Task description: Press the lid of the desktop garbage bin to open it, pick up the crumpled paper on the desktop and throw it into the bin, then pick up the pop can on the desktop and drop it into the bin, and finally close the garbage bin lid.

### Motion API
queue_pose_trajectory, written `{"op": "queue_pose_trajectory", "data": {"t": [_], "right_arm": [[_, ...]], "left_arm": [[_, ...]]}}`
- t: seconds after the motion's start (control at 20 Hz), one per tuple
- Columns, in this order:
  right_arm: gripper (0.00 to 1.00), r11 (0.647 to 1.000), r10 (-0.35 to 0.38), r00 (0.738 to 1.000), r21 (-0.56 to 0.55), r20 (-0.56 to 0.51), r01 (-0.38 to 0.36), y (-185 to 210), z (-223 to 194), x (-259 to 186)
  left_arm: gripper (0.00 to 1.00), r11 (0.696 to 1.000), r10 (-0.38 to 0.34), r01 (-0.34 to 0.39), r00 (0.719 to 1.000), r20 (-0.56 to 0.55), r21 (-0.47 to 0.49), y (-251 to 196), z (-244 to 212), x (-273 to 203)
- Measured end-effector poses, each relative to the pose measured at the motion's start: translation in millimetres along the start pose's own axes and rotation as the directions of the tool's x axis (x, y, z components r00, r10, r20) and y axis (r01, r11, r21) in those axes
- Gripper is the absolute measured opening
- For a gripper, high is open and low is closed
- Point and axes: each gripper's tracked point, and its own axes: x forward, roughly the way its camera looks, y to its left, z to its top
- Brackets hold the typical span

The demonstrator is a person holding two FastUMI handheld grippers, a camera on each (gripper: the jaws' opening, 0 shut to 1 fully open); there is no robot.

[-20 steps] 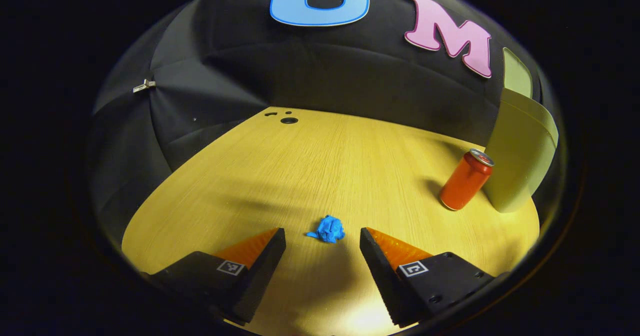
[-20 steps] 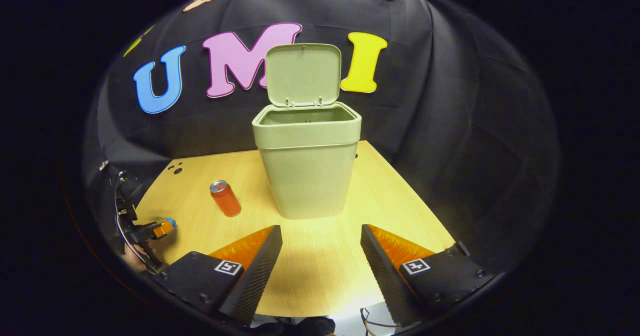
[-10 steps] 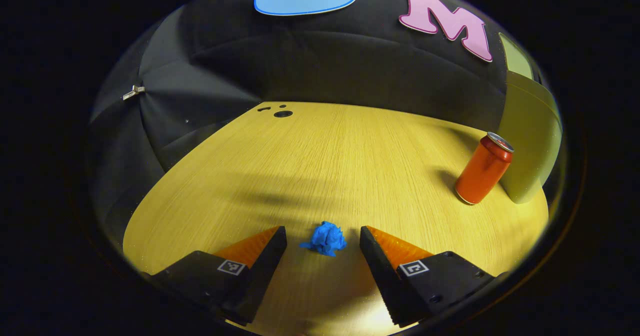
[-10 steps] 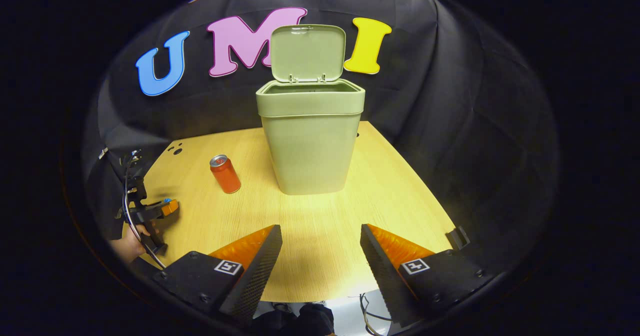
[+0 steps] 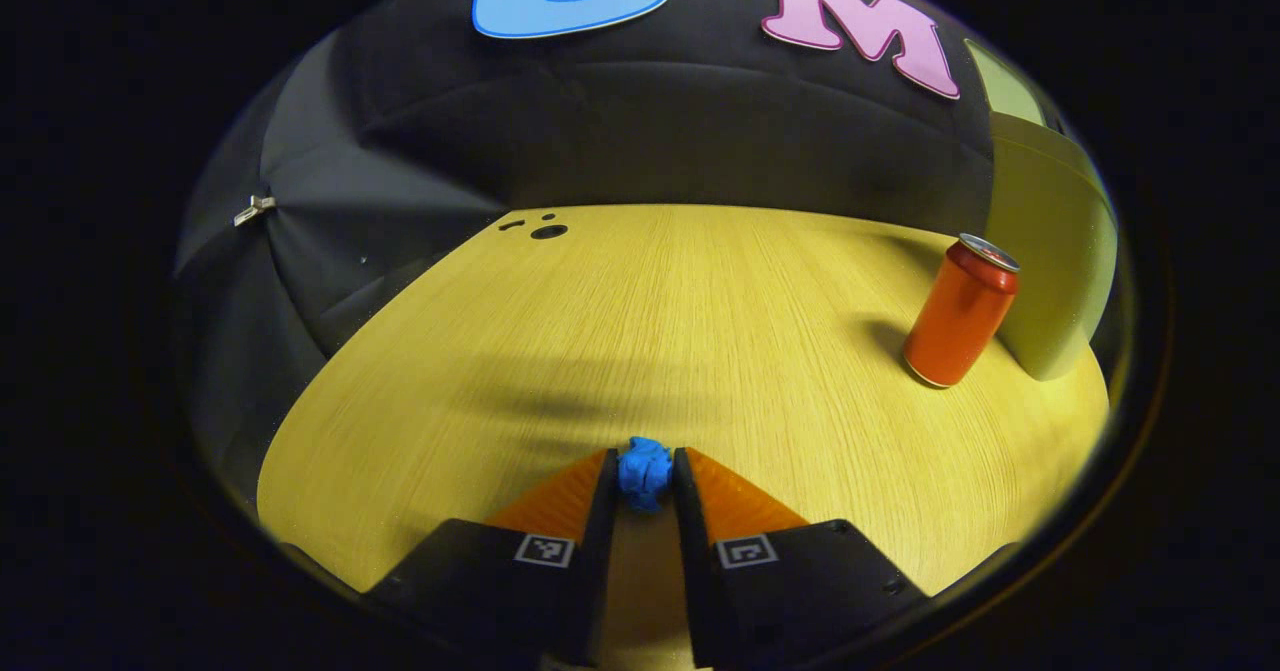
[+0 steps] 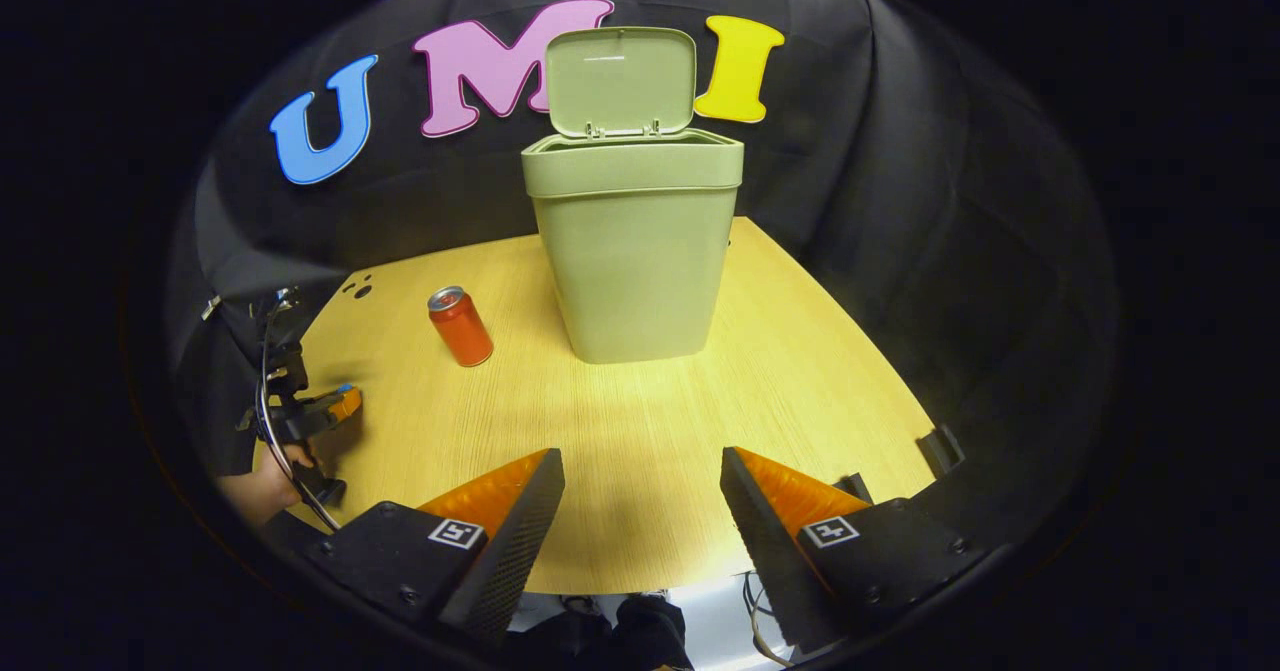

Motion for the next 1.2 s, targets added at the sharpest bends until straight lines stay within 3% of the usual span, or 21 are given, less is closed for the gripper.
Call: {"op": "queue_pose_trajectory", "data": {"t": [0.1,0.35,0.75,0.95,1.2], "right_arm": [[0.99,1.0,0.003,1.0,0.006,-0.008,-0.003,-1,-4,2],[0.99,1.0,0.001,1.0,0.011,0.0,-0.001,-15,1,9],[0.98,0.999,0.033,0.999,0.024,0.036,-0.034,-28,21,27],[0.98,0.998,0.053,0.998,0.037,0.041,-0.055,-36,21,37],[0.99,0.993,0.069,0.996,0.087,0.052,-0.073,-54,26,54]], "left_arm": [[0.27,1.0,0.0,0.0,1.0,-0.002,0.025,-2,1,1],[0.25,0.997,-0.036,0.034,0.999,0.02,0.075,-13,19,-12],[0.25,0.992,-0.114,0.105,0.984,0.137,0.069,-44,107,-67],[0.25,0.982,-0.183,0.17,0.962,0.201,0.083,-80,162,-100],[0.25,0.954,-0.299,0.273,0.906,0.301,0.124,-153,238,-139]]}}
